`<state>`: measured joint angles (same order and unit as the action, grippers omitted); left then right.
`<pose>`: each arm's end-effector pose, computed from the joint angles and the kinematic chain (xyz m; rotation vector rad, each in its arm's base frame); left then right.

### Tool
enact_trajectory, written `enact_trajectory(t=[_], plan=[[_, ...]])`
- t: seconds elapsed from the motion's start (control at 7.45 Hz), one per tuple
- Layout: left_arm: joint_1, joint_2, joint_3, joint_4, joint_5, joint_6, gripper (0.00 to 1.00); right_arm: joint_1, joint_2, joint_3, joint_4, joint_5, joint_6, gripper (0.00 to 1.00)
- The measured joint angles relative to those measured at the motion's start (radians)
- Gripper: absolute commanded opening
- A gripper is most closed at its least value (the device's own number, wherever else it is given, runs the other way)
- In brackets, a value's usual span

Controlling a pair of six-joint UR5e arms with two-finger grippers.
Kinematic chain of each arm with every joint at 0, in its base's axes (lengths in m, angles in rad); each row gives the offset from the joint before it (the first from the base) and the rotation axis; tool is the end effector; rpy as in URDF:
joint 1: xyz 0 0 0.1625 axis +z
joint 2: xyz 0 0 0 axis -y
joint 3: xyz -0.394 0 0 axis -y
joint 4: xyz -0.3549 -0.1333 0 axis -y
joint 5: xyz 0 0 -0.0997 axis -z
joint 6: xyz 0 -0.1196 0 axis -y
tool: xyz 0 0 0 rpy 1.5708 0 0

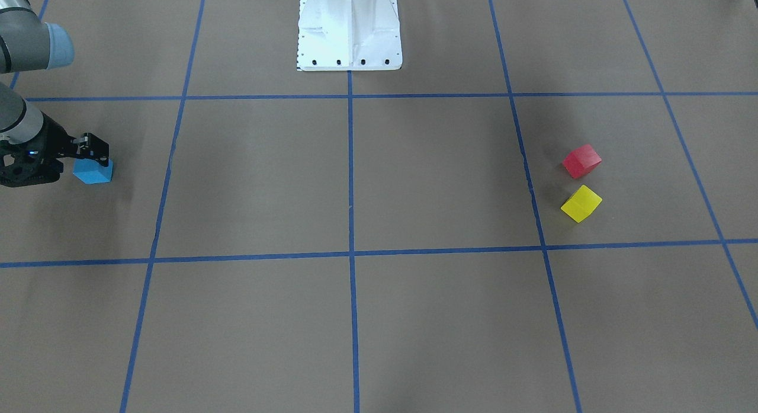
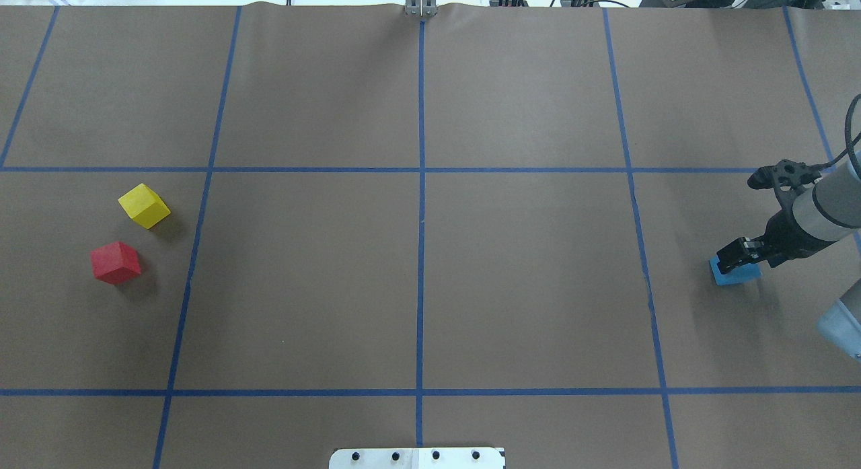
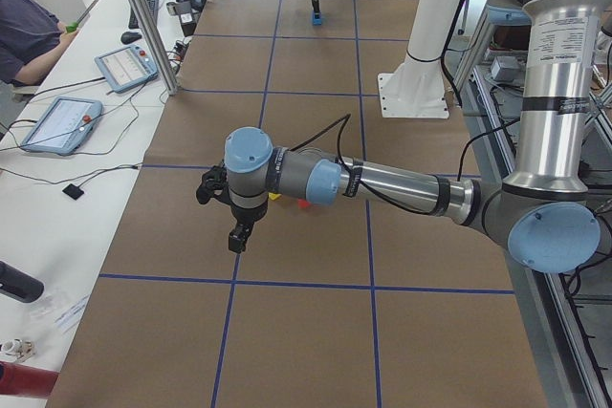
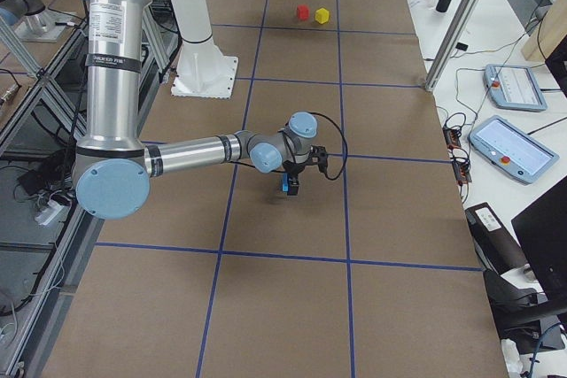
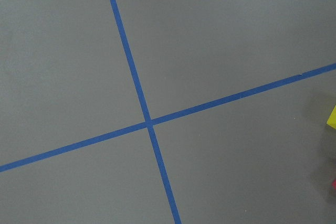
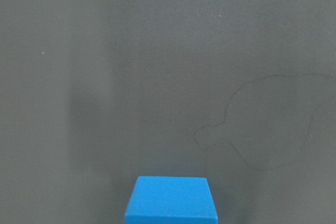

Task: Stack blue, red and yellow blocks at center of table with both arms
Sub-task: 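Lower the right gripper onto the blue cube and close it, then carry the blue cube with the right gripper to the table center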

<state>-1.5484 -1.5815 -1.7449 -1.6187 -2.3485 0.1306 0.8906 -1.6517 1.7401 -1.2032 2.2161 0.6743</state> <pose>-0.0389 -0.4707 0.5512 0.2629 0.7626 0.2351 -0.2374 -0.3910 0.5658 -0.0544 -0.7698 -0.1527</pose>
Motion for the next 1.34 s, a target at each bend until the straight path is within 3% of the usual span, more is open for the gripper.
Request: enact_trajectory(t=[0.13, 0.54, 0.81, 1.07, 1.34], plan=[[0.000, 0.000, 0.001, -0.002, 0.000, 0.000, 1.00, -0.002, 0.004, -0.001, -0.003, 0.000, 0.003, 0.00], [0.000, 0.000, 0.004, -0.003, 0.000, 0.000, 1.00, 0.010, 0.024, 0.010, -0.011, 0.014, 0.004, 0.00], [-0.001, 0.001, 0.004, -0.003, 0.000, 0.000, 1.00, 0.054, 0.112, 0.035, -0.119, 0.039, 0.002, 0.00], [0.000, -0.005, -0.002, -0.004, 0.001, -0.001, 1.00, 0.049, 0.367, 0.016, -0.382, 0.023, -0.005, 0.00], [0.001, -0.011, -0.003, -0.008, 0.001, -0.003, 1.00, 0.000, 0.626, -0.100, -0.511, -0.022, -0.002, 0.00]])
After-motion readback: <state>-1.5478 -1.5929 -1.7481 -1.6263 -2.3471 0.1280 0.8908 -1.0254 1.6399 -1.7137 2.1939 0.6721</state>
